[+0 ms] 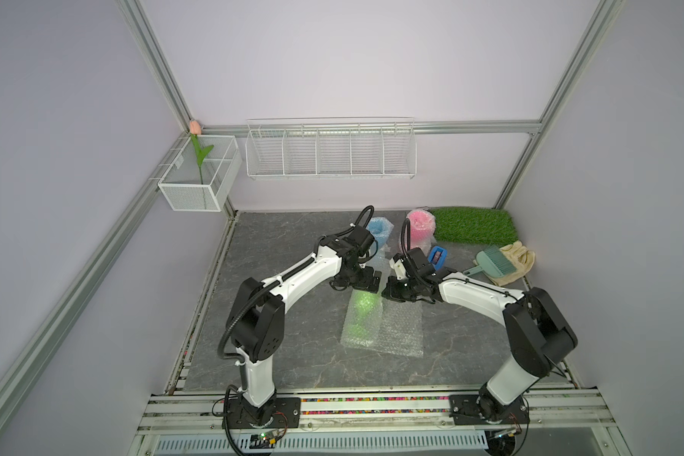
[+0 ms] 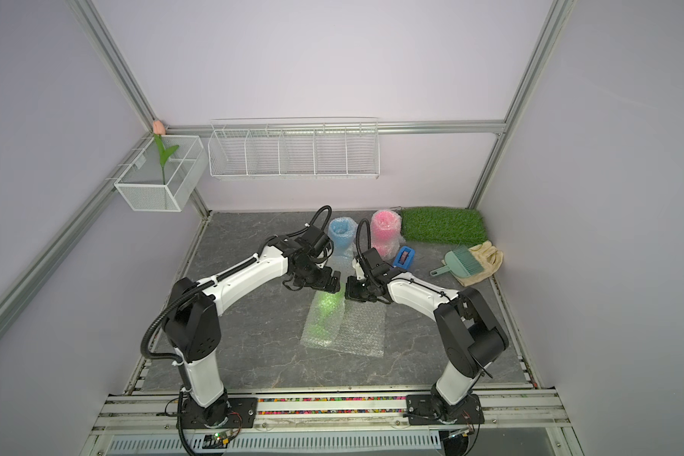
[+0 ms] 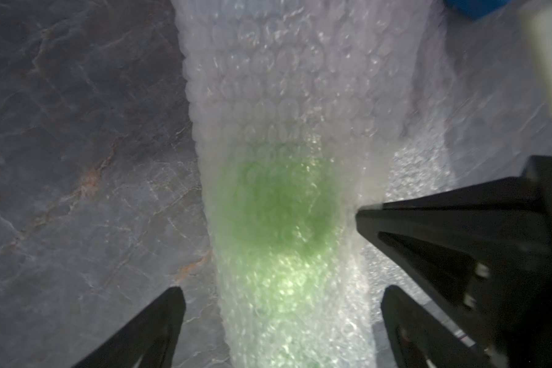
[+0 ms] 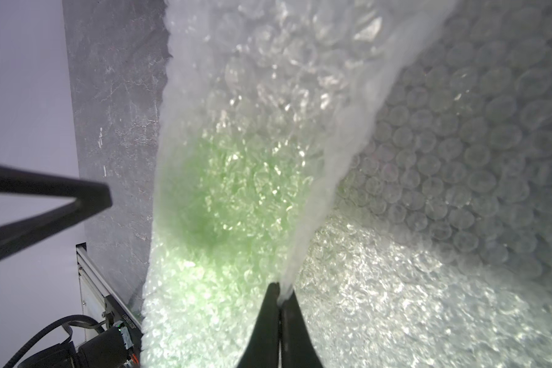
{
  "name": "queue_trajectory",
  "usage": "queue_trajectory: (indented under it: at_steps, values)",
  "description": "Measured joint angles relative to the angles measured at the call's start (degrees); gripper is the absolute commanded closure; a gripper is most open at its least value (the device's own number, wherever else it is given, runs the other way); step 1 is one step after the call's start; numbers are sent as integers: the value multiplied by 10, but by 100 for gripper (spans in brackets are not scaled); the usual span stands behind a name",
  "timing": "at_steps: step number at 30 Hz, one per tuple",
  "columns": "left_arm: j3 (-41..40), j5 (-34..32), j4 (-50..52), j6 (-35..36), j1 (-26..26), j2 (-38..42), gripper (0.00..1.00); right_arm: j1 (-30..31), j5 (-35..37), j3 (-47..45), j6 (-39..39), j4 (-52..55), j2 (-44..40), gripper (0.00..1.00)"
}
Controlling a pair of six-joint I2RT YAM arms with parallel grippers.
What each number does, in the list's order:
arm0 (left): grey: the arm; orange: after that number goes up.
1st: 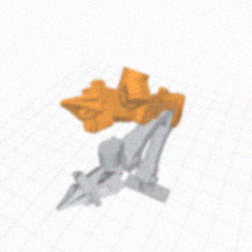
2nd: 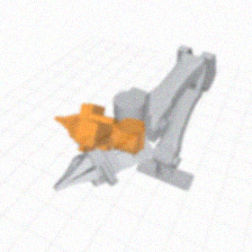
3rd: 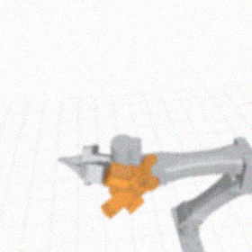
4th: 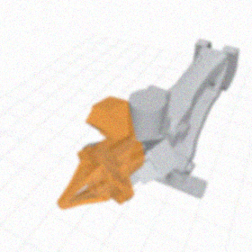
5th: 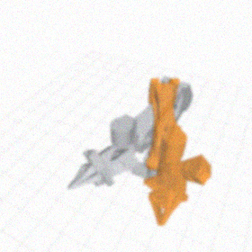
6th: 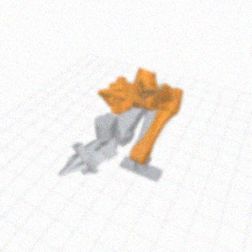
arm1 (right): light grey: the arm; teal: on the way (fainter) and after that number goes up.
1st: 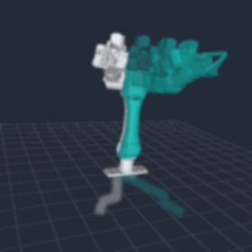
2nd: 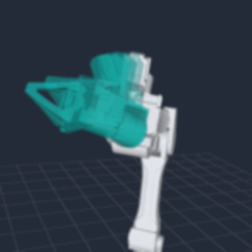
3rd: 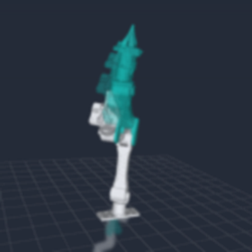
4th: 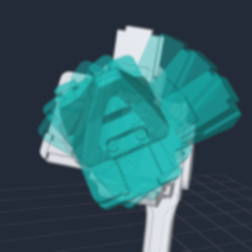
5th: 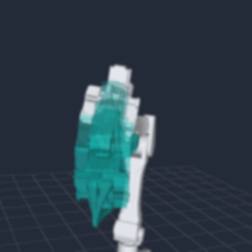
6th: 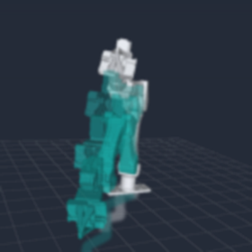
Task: Wrap wine glasses in bubble wrap
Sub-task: Wrap the wine glass in bubble wrap.
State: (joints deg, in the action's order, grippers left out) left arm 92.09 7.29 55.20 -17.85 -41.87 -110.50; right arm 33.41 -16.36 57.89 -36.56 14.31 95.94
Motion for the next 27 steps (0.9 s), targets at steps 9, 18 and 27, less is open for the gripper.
queue_trajectory:
  at_steps: [9,18,27]
  values:
    - [26,-8,15,10,0,-94,1,0,4,-19,5,-2,3,93]
    - [-8,44,-37,3,11,-86,18,-7,11,-23,15,-7,21,70]
    - [-159,178,-162,-33,98,-3,24,-5,0,-23,23,10,-1,68]
